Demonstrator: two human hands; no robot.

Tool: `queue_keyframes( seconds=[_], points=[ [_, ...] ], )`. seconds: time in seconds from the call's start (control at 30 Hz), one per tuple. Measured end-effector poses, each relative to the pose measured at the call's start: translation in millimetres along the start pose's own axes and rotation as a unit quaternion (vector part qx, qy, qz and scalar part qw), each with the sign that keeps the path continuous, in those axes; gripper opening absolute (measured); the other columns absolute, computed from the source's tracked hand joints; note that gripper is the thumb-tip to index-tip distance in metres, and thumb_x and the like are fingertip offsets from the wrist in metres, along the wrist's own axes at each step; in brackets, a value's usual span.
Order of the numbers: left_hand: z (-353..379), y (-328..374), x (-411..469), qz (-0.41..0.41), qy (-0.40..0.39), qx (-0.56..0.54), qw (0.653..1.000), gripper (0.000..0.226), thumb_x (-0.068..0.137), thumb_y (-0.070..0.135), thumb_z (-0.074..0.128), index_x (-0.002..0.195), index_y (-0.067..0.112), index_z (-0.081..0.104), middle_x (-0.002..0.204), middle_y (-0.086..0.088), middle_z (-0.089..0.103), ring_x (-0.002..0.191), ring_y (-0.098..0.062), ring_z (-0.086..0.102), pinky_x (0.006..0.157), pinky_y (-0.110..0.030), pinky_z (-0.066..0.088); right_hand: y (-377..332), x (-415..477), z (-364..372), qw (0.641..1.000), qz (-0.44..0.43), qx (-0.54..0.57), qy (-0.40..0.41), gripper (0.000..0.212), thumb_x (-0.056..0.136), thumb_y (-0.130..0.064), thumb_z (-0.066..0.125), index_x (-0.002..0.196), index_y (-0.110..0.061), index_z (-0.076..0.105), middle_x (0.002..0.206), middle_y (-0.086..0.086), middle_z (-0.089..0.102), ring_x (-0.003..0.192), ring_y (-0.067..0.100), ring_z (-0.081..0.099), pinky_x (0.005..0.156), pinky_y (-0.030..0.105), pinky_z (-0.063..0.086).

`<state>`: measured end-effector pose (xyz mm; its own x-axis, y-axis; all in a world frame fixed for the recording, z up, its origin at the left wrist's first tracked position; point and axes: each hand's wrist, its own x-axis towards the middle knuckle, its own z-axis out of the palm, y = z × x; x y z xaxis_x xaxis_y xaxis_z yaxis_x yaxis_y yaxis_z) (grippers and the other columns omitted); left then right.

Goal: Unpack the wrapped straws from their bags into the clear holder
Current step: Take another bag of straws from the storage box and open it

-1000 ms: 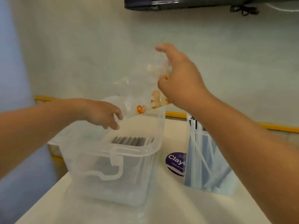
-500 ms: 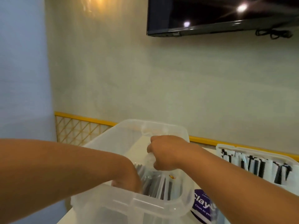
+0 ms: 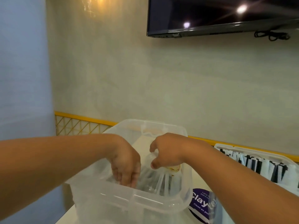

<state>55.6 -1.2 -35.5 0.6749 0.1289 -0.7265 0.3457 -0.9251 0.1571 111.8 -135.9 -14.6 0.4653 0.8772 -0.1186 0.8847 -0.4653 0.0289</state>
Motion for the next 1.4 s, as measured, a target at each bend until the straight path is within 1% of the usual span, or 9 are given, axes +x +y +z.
queue_keyframes(
  seconds=[0.1, 0.3, 0.5, 0.6, 0.7, 0.8, 1.1, 1.3, 1.4],
  points=[
    [-16, -15, -22, 0.047, 0.077, -0.071, 0.993, 0.023, 0.085, -0.002, 0.062, 0.075, 0.02, 0.061, 0.064, 0.009, 0.064, 0.062, -0.002, 0.062, 0.064, -0.016, 0.046, 4, -4, 0, 0.999, 0.001, 0.017, 0.039, 0.041, 0.088, -0.031, 0.056, 0.126, -0.017, 0.055, 0.128, 0.005, 0.054, 0.112, 0.025, 0.053, 0.092, 0.034, 0.047],
    [-36, -25, -71, 0.131, 0.189, -0.172, 0.958, 0.021, 0.082, -0.007, 0.062, 0.076, 0.013, 0.063, 0.057, 0.005, 0.063, 0.051, -0.005, 0.059, 0.053, -0.015, 0.047, 9, -25, -6, 0.983, -0.014, 0.16, 0.093, 0.058, 0.08, -0.054, 0.061, 0.133, -0.038, 0.045, 0.153, -0.009, 0.017, 0.135, 0.014, 0.033, 0.101, 0.028, 0.036],
    [-43, -16, -97, 0.133, 0.229, -0.182, 0.947, 0.017, 0.08, -0.003, 0.066, 0.077, 0.013, 0.064, 0.064, 0.0, 0.063, 0.052, -0.006, 0.057, 0.058, -0.018, 0.047, -18, -68, -14, 0.932, -0.094, 0.342, 0.081, 0.085, 0.046, -0.072, 0.061, 0.126, -0.045, 0.05, 0.138, -0.02, 0.042, 0.123, 0.001, 0.041, 0.095, 0.023, 0.039],
    [-42, -9, -99, 0.125, 0.262, -0.193, 0.937, 0.019, 0.084, -0.007, 0.059, 0.078, 0.011, 0.062, 0.064, 0.001, 0.063, 0.049, -0.005, 0.057, 0.051, -0.016, 0.047, -32, -78, -11, 0.945, -0.076, 0.297, 0.114, 0.073, 0.06, -0.058, 0.074, 0.127, -0.042, 0.05, 0.127, -0.02, 0.051, 0.112, 0.0, 0.048, 0.088, 0.019, 0.039],
    [-41, -4, -100, 0.118, 0.283, -0.211, 0.928, 0.019, 0.083, -0.008, 0.06, 0.078, 0.01, 0.064, 0.063, 0.001, 0.065, 0.05, -0.006, 0.059, 0.05, -0.015, 0.048, -37, -76, -6, 0.957, -0.048, 0.209, 0.198, 0.019, 0.077, -0.043, 0.07, 0.09, -0.034, 0.06, 0.086, -0.014, 0.059, 0.082, 0.008, 0.056, 0.064, 0.023, 0.042],
    [-38, -3, -100, 0.082, 0.33, -0.166, 0.926, 0.018, 0.082, 0.001, 0.065, 0.074, 0.017, 0.068, 0.07, 0.002, 0.066, 0.064, -0.006, 0.06, 0.066, -0.017, 0.05, -30, -69, -3, 0.948, -0.014, 0.191, 0.256, 0.017, 0.081, -0.036, 0.065, 0.074, -0.022, 0.057, 0.066, -0.007, 0.053, 0.068, 0.016, 0.053, 0.057, 0.027, 0.039],
    [-27, -9, -145, 0.105, 0.446, -0.287, 0.841, 0.054, 0.075, 0.06, 0.052, 0.109, 0.019, 0.061, 0.108, 0.0, 0.063, 0.106, -0.02, 0.056, 0.089, -0.032, 0.044, -10, -69, -41, 0.857, 0.022, 0.359, 0.369, 0.007, 0.079, -0.023, 0.071, 0.076, -0.021, 0.065, 0.063, -0.004, 0.057, 0.06, 0.014, 0.054, 0.061, 0.026, 0.042],
    [-17, 10, -188, 0.261, 0.52, -0.343, 0.738, 0.041, 0.056, 0.041, 0.068, 0.091, 0.021, 0.061, 0.087, 0.005, 0.068, 0.09, -0.013, 0.064, 0.081, -0.031, 0.048, -12, -95, -88, 0.778, 0.01, 0.43, 0.458, 0.038, 0.081, -0.021, 0.07, 0.117, -0.009, 0.062, 0.106, -0.002, 0.062, 0.072, 0.008, 0.055, 0.068, 0.017, 0.043],
    [-12, 24, -201, 0.285, 0.527, -0.342, 0.724, 0.029, 0.062, 0.022, 0.072, 0.09, 0.022, 0.063, 0.089, 0.003, 0.069, 0.088, -0.015, 0.066, 0.078, -0.03, 0.05, -14, -115, -106, 0.743, -0.001, 0.461, 0.485, 0.016, 0.081, -0.02, 0.07, 0.097, -0.016, 0.067, 0.088, -0.004, 0.065, 0.073, 0.01, 0.059, 0.066, 0.023, 0.049]
  ],
)
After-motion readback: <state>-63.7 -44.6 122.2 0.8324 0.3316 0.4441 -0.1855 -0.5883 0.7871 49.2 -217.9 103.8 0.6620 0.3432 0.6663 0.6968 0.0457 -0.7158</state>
